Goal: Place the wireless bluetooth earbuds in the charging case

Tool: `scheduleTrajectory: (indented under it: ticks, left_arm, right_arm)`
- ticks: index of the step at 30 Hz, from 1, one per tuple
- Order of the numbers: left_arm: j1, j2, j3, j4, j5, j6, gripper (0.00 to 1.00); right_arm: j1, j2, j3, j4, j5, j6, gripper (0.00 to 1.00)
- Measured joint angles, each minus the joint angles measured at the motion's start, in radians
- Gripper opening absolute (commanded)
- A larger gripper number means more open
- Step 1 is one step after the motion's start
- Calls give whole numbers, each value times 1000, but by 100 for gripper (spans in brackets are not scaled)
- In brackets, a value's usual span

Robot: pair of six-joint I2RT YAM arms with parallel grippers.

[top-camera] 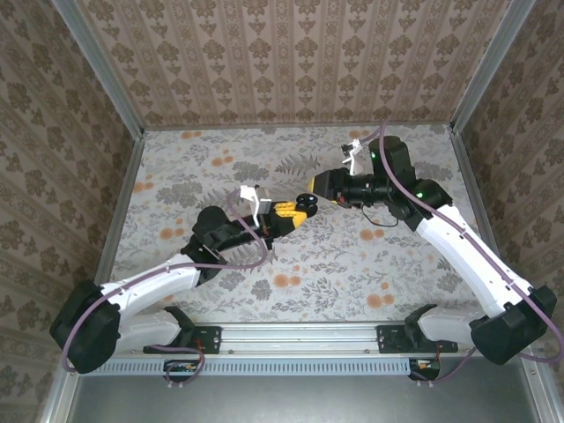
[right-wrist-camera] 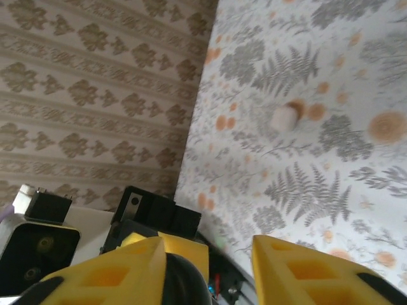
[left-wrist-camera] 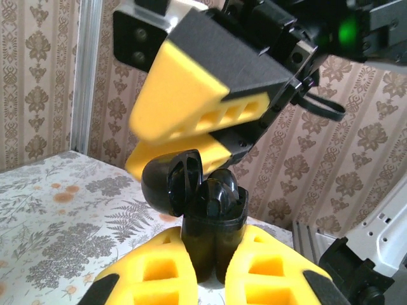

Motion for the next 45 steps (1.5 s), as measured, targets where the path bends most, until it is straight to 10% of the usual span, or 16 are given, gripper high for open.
scheduleTrajectory:
  ticks: [23,35,45]
  left_arm:
    - [121,-195,-39,-184,-77,-98,0]
    - [181,-195,-43,-389,-232,-89,1]
    - [186,179,6,-406,-278,-101,7]
  right_arm:
    - [144,-254,-108,66,-27,-57,33]
    - [87,-292,-196,-102,322,-209,60]
    - [21,-456,-467,-106,724,-247,85]
